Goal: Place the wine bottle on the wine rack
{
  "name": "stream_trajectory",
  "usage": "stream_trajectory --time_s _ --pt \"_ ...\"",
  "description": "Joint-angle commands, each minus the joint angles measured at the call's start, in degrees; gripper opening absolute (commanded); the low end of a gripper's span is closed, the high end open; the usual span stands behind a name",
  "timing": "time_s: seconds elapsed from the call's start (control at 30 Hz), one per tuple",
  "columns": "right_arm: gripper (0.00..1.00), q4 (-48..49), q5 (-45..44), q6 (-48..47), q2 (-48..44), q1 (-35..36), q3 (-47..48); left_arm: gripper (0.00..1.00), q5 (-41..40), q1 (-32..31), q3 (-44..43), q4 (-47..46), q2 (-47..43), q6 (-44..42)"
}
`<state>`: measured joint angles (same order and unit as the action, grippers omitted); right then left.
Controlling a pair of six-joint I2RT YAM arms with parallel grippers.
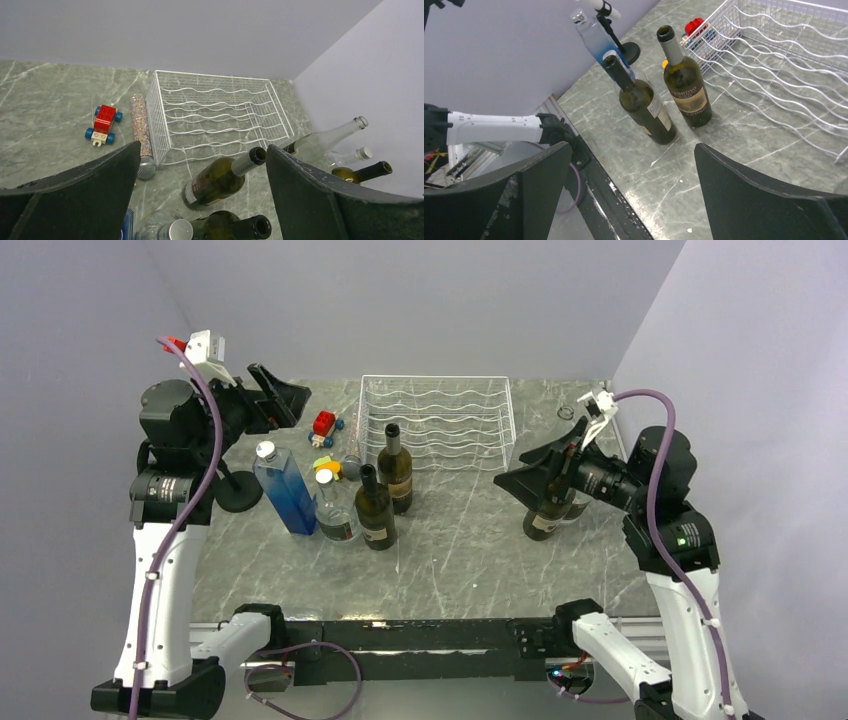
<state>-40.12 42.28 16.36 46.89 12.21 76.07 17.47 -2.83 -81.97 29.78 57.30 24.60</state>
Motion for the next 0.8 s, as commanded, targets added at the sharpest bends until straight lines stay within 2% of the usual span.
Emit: stream_trajectory --time_s 0.0,0.1,0.23,0.43,0.77 --pt "1.00 6.06 -1.28 4.39 2.39 -0.19 -0.99 0.99 0.72 0.11 -0.39 -1.92 0.18 1.17" --pt "1.00 7.41 -0.42 4.30 4.94 0.46 -0.36 0.99 0.98 0.06 -0.60 -1.60 0.61 1.43" --pt "1.00 6.49 -1.63 2.47 9.86 5.50 3.51 0.99 -0.12 0.11 -0.86 -0.95 0.84 1.28" --pt "1.00 7.40 -16.14 -1.55 15.32 18.65 7.72 0.99 -2.66 0.11 1.87 -2.19 -2.05 -1.86" --pt "1.00 16.30 -27.61 -3.73 23.03 33.46 5.66 0.99 3.71 0.10 1.32 -0.92 -4.38 -5.53"
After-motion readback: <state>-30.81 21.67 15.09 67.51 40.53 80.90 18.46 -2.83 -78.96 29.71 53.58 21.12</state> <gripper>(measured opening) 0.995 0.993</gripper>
